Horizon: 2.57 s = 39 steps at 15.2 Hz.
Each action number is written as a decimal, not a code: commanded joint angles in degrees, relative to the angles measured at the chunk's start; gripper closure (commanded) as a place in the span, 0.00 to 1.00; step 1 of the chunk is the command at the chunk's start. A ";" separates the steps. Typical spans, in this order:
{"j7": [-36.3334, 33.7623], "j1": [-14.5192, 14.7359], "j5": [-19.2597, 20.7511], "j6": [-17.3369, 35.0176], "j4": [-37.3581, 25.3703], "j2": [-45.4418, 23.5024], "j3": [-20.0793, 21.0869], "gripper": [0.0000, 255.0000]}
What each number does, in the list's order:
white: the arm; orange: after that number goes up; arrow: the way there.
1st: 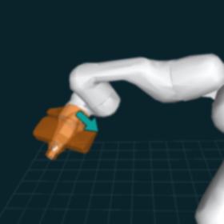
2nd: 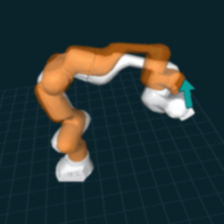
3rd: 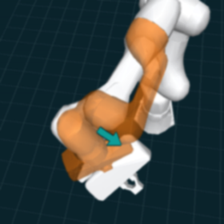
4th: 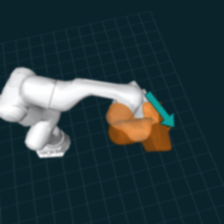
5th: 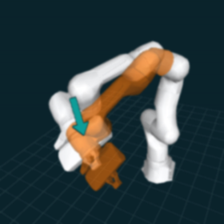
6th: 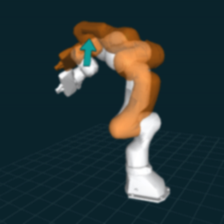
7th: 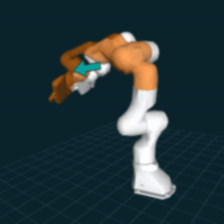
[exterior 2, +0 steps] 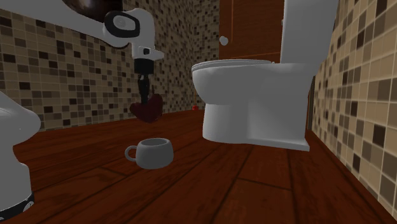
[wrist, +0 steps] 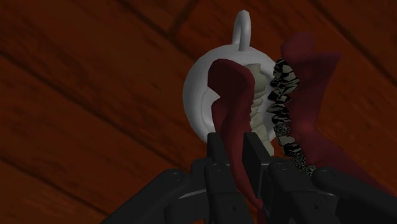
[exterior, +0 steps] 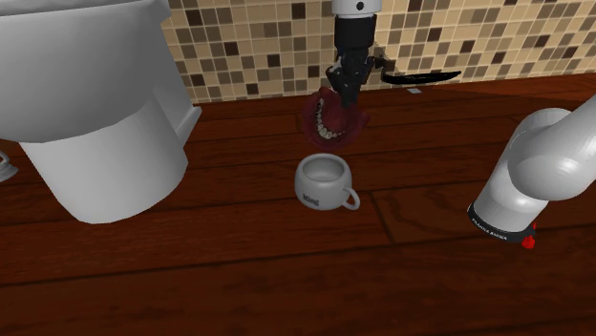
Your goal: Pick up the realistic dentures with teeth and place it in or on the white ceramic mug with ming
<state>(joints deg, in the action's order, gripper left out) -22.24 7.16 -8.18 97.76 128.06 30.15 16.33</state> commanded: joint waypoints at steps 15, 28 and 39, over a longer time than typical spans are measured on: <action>0.11 0.52 -1.08 12.55 11.68 -0.80 1.54 1.00; 0.13 0.56 -1.11 13.54 12.42 -1.06 1.62 0.00; 0.01 0.32 -0.53 5.96 5.85 -0.03 0.70 0.00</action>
<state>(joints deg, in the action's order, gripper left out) -22.23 7.48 -8.71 103.75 133.94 30.12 17.03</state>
